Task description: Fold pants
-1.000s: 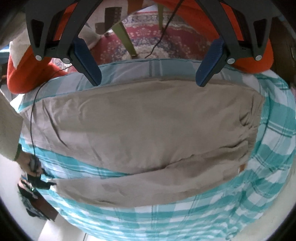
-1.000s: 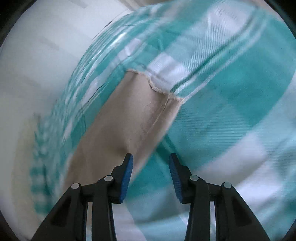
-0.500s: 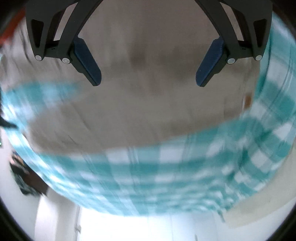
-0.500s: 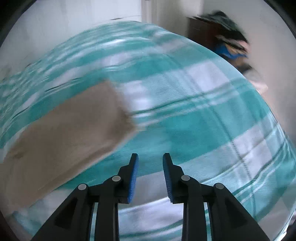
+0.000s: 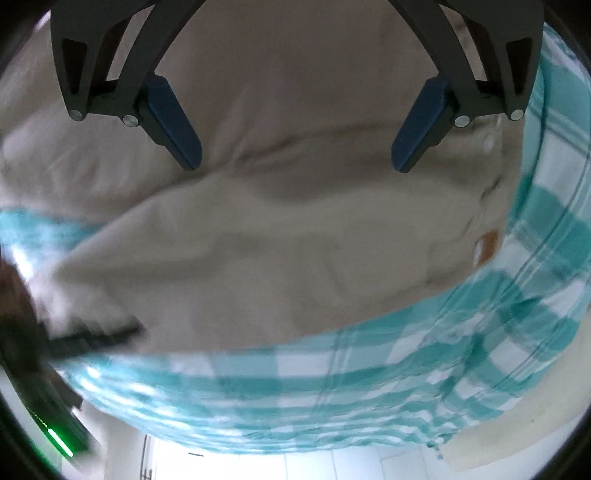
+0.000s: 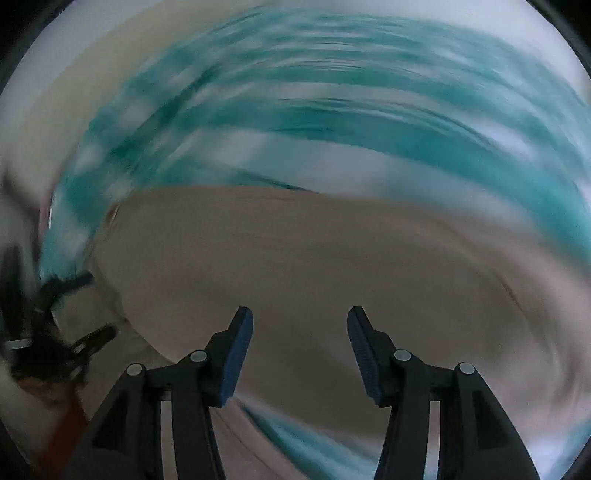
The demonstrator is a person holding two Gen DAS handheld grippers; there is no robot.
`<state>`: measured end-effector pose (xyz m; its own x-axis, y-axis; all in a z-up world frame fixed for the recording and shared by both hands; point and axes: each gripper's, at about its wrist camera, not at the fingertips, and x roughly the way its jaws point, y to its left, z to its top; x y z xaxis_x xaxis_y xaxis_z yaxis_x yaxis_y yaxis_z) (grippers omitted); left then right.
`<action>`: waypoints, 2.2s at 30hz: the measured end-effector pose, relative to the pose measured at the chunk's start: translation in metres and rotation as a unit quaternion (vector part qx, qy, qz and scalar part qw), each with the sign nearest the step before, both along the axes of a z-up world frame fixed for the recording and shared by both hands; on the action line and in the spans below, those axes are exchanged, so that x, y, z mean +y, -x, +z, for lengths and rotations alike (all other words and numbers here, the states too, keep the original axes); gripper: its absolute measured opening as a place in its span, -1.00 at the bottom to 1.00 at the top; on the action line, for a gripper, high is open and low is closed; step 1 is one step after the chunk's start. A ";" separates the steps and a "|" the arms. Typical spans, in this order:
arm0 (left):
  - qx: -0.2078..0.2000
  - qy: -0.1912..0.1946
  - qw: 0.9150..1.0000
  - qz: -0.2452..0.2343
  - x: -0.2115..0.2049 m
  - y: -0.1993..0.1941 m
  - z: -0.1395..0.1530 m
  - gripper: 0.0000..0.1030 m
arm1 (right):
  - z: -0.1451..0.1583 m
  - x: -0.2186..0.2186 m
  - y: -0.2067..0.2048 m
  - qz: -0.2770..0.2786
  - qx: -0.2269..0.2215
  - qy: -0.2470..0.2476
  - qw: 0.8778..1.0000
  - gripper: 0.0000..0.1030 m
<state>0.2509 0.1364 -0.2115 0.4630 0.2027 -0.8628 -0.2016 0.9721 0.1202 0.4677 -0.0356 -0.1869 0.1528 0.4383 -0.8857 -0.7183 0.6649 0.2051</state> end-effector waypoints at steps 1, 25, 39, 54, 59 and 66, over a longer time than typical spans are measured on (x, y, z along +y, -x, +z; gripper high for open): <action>0.001 -0.008 1.000 0.007 0.004 0.000 -0.012 0.99 | -0.002 0.027 -0.001 0.034 -0.020 0.012 0.999 0.03; -0.009 0.027 0.999 -0.015 0.017 0.006 -0.047 0.99 | -0.057 0.276 -0.002 0.372 -0.188 0.284 0.864 -0.99; -0.043 0.063 0.997 -0.004 0.021 0.007 -0.002 0.98 | -0.015 0.095 -0.050 0.032 0.022 -0.002 0.999 -0.54; -0.021 0.035 0.999 -0.034 -0.016 -0.129 -0.065 0.99 | -0.024 -0.077 -0.060 -0.095 0.019 -0.059 0.994 -0.53; -0.062 0.052 0.996 -0.036 -0.010 -0.114 -0.067 0.99 | -0.065 -0.182 -0.118 -0.215 0.015 -0.026 0.976 -0.70; -0.076 0.058 0.995 -0.036 -0.011 -0.111 -0.071 0.99 | -0.035 -0.381 -0.130 -0.427 -0.077 0.103 0.895 -0.69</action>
